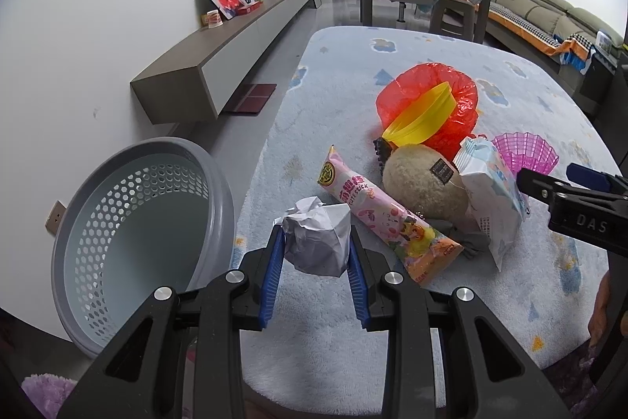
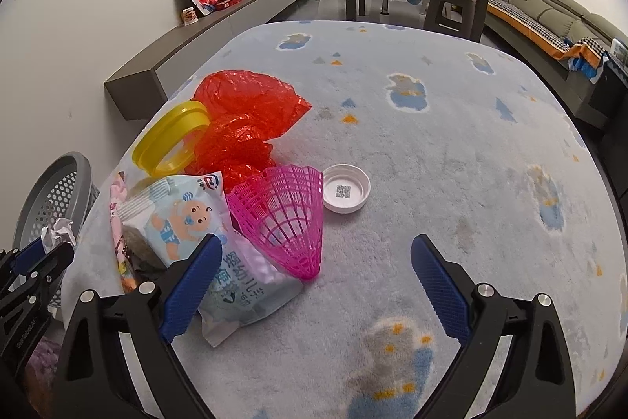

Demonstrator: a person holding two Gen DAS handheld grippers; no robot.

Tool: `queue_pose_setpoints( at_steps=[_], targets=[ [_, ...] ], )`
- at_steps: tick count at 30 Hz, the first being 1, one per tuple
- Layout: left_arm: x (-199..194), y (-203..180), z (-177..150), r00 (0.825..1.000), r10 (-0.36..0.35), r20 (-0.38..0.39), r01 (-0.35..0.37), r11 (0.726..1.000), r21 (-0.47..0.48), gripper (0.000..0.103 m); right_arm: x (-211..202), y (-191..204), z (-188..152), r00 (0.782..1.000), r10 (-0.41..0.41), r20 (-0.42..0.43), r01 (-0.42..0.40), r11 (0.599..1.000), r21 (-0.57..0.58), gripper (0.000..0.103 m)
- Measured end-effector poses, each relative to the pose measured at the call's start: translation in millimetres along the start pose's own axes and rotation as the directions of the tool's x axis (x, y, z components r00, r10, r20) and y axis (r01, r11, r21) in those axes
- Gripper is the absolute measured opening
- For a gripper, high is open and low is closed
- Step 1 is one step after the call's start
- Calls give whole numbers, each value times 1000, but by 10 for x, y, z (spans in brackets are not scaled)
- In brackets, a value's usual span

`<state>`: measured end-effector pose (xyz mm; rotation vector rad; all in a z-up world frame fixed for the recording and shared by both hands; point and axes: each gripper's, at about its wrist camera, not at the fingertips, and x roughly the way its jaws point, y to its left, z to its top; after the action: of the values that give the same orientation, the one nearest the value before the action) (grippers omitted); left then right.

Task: Collect trash
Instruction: 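Carry the paper with the left gripper while the right gripper grasps the pink shuttlecock, then move both grippers over the wastebasket and open them to drop the items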

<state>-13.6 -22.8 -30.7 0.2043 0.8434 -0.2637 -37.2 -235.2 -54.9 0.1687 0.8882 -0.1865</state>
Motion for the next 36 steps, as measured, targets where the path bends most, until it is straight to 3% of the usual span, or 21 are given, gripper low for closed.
queue_pose_setpoints(
  at_steps=[3,8,16,23,30,36],
  targets=[
    [10,3,-4,1000,1,-3,-1,1000,-1,31,67,30,48,1000,2,8,-2,1000,-5,75],
    [15,4,-13,1000,1,-5,-1,1000,-2,31,192,34,81,999,32,-31,-32,999,5,33],
    [-5,60,-20,1000,3,0,-3,1000,-15,31,-14,33,67,999,33,20,-33,999,9,29],
    [-117,259,13,1000,20,20,-19,998,-60,31,-468,149,85,996,37,87,-39,999,15,29],
    [-268,763,88,992,116,47,-108,983,-151,31,-817,719,187,980,163,116,-155,985,-69,29],
    [-266,1222,28,977,213,21,-204,956,-211,31,-765,1420,284,946,318,71,-303,939,-163,29]
  ],
)
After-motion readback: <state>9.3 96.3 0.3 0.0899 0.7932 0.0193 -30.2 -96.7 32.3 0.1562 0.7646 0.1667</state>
